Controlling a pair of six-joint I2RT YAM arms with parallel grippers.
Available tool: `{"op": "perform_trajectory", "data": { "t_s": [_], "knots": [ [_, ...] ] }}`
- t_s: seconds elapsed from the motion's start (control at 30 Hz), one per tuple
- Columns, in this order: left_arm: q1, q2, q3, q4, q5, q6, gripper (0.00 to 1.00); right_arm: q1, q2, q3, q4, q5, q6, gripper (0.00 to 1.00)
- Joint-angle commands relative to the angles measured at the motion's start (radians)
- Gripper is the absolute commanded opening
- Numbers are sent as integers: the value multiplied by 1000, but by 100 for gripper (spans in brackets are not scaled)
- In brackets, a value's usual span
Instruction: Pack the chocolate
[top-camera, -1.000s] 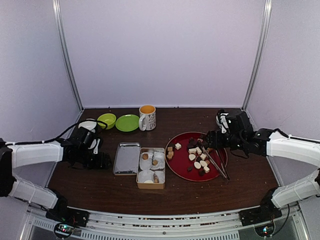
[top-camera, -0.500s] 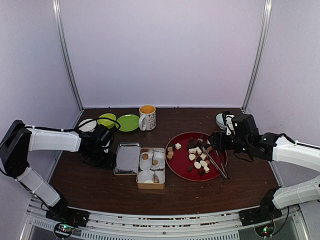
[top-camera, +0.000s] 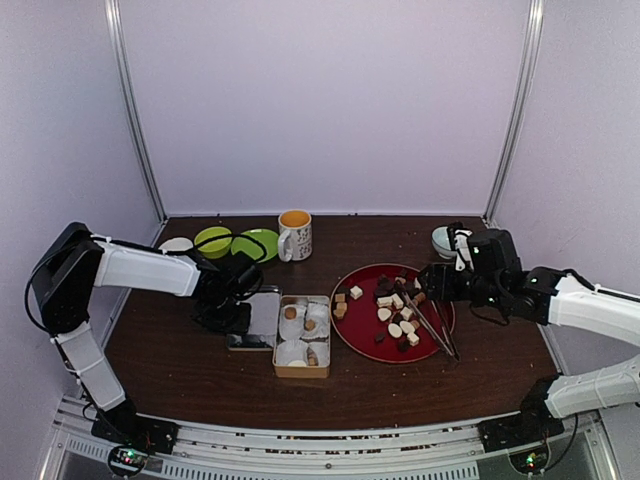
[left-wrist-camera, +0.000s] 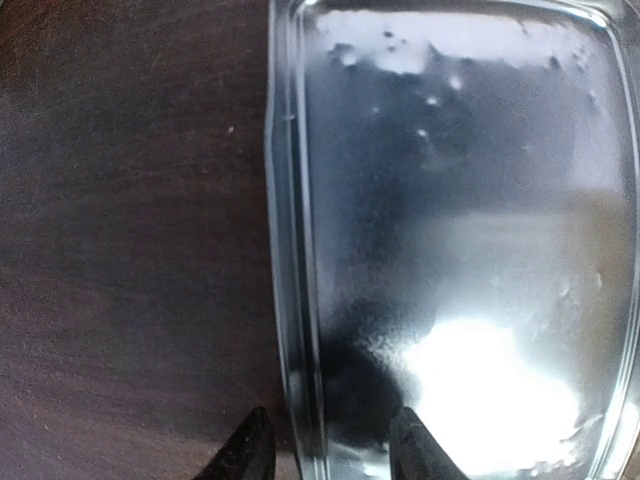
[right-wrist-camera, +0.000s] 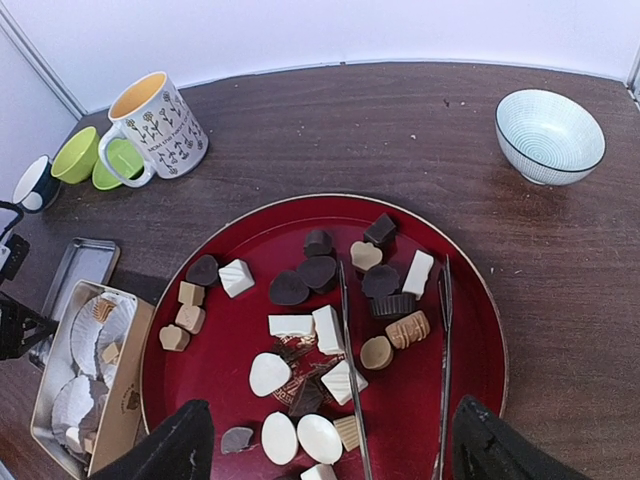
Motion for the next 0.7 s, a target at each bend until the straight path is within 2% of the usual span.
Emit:
{"op": "perform_trajectory", "data": {
  "t_s": [0.0,0.07,0.13,0.43,0.53,0.6,0.67],
  "knots": [
    [-1,23,-22,-19,-25,-32,36,-3,-21,-8,7,-1,2,82],
    [-2,23,-33,-4,-20,-39,28,-3,-20,-6,7,-6,2,82],
    [0,23,-45,12,-10,-49,26,-3,-20,-4,8,-7,3,82],
    [53,2,-129,96,51,-77,25,-3,-35,-12,-1,-12,4,82],
    [64,0,-141,104,59,-80,17,-3,-38,-13,-2,-15,5,82],
    [75,-4,-149,112,63,-83,5,-3,-40,-12,-4,-17,7,82],
    [82,-11,-159,128,67,-82,0,-3,-43,-14,-1,-19,10,82]
  ]
}}
